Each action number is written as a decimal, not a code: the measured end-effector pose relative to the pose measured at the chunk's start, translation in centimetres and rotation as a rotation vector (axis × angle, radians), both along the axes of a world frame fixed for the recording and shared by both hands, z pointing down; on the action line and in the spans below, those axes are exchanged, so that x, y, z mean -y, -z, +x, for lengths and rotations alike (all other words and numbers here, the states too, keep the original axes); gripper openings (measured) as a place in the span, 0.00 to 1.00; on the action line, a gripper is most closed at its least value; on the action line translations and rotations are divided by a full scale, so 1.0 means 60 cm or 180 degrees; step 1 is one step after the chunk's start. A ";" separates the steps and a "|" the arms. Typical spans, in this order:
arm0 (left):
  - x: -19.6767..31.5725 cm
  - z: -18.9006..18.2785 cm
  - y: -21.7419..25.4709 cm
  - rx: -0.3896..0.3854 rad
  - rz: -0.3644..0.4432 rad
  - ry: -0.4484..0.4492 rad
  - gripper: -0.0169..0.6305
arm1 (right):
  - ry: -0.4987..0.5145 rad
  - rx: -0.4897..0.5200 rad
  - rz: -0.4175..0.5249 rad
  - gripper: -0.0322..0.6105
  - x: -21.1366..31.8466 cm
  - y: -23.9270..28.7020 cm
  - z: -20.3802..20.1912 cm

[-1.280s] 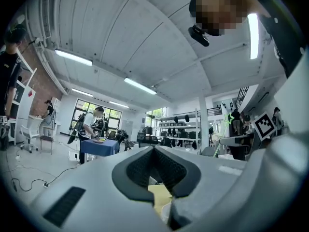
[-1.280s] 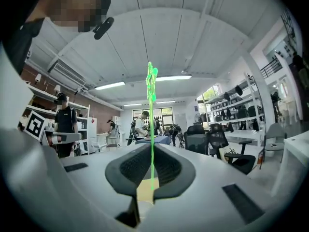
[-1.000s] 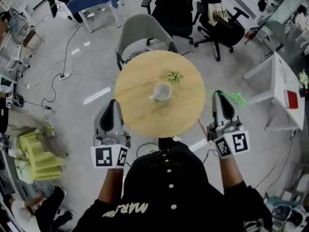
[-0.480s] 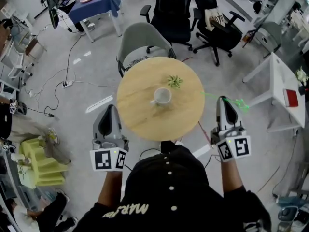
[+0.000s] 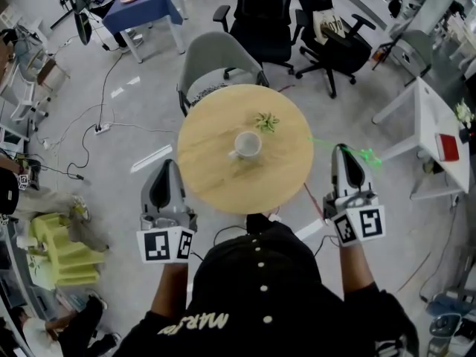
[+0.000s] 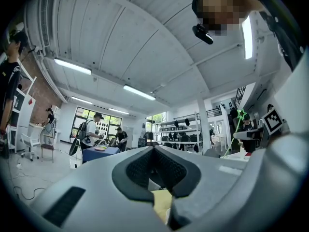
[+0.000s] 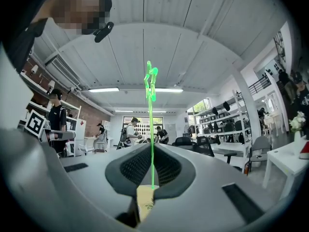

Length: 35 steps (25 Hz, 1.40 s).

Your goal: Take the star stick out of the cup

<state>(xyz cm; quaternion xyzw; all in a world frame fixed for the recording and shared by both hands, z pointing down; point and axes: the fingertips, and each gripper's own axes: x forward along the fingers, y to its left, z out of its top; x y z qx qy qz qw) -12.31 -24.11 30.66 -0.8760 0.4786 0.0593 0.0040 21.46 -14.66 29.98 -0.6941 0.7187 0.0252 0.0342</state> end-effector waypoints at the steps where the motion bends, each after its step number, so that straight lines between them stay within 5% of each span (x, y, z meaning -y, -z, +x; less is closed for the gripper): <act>1: 0.001 0.000 0.001 0.0003 0.0000 0.0002 0.03 | 0.0002 -0.0005 -0.0005 0.08 0.001 0.001 0.000; 35: -0.002 0.027 -0.019 0.0012 -0.0038 -0.0021 0.03 | 0.0091 -0.0109 -0.0042 0.08 0.020 -0.012 0.006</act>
